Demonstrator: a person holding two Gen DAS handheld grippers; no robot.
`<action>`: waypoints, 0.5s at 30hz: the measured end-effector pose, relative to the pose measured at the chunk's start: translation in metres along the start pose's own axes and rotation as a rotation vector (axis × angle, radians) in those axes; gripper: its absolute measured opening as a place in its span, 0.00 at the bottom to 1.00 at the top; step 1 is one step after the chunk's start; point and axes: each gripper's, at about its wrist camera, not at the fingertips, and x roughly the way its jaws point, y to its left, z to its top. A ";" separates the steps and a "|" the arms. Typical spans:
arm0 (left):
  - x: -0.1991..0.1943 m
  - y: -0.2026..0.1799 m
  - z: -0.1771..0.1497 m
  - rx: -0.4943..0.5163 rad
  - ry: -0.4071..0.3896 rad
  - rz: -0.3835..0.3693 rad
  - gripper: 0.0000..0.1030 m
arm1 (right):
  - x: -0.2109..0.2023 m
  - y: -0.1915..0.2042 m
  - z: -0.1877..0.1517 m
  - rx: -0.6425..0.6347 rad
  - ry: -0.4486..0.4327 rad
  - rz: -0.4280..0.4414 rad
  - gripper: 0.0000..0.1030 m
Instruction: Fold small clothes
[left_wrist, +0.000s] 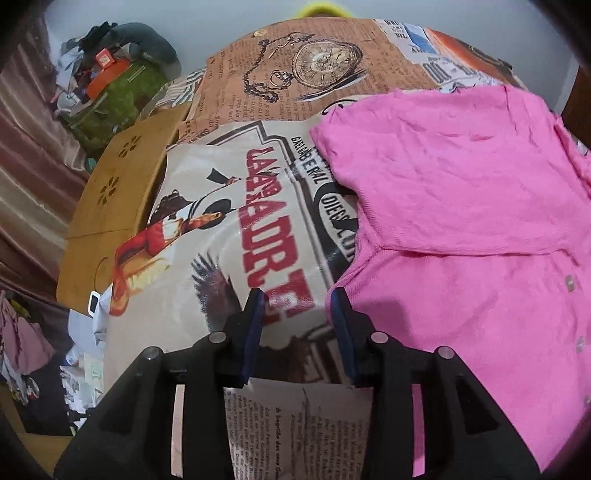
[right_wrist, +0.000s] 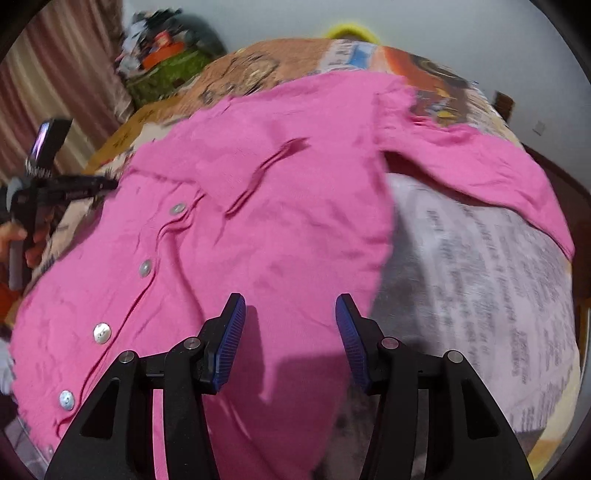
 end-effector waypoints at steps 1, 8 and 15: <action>-0.004 -0.001 0.000 -0.011 -0.006 -0.017 0.38 | -0.007 -0.008 0.001 0.023 -0.025 -0.006 0.46; -0.040 -0.021 0.016 -0.031 -0.089 -0.144 0.41 | -0.048 -0.087 0.008 0.218 -0.162 -0.082 0.46; -0.036 -0.062 0.045 -0.018 -0.121 -0.202 0.53 | -0.049 -0.146 0.005 0.427 -0.204 -0.102 0.46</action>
